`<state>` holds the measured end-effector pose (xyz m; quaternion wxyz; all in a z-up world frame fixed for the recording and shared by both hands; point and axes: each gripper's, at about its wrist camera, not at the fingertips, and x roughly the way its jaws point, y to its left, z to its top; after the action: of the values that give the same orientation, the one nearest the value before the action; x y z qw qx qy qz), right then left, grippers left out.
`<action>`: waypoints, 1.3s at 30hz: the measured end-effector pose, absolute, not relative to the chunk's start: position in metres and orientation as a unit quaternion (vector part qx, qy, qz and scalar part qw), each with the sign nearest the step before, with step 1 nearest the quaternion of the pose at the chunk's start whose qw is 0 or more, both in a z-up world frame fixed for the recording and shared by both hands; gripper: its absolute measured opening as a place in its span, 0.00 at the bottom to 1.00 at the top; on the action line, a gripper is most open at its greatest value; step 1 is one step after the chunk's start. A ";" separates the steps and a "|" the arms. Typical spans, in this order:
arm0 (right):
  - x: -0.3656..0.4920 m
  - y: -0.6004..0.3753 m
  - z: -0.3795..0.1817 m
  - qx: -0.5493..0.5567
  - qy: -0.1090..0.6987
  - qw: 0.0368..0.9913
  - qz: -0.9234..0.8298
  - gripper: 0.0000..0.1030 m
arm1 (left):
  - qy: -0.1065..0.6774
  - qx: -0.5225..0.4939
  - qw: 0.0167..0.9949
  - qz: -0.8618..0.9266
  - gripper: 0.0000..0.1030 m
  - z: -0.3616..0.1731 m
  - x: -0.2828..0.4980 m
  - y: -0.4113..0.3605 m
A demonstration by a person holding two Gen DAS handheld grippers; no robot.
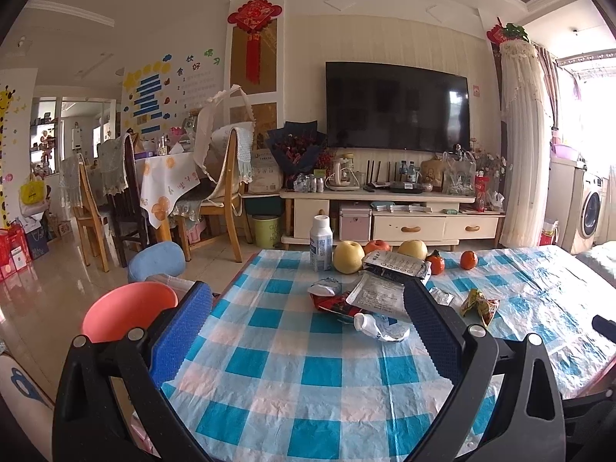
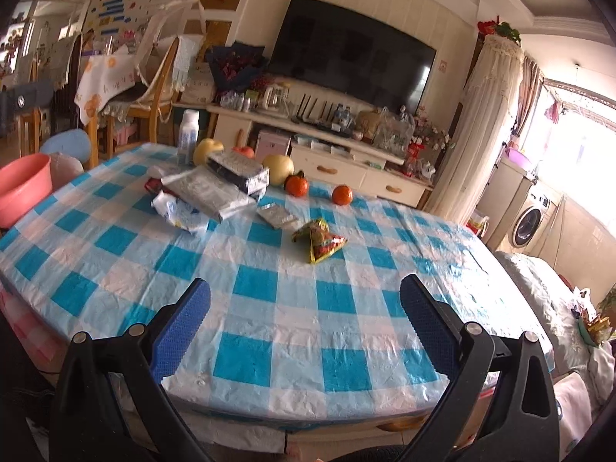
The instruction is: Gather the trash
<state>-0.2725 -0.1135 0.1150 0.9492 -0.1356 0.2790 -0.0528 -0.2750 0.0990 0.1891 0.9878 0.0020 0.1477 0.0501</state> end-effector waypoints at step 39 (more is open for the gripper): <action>-0.250 -0.137 0.033 -0.048 0.453 0.890 0.032 0.96 | 0.272 -0.016 0.961 0.044 0.96 0.107 -0.218 0.107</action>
<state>-0.2501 -0.1369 0.0332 0.8897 -0.0480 0.4528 0.0322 -0.2177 0.1073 0.1070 0.9613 -0.0160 0.2717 0.0435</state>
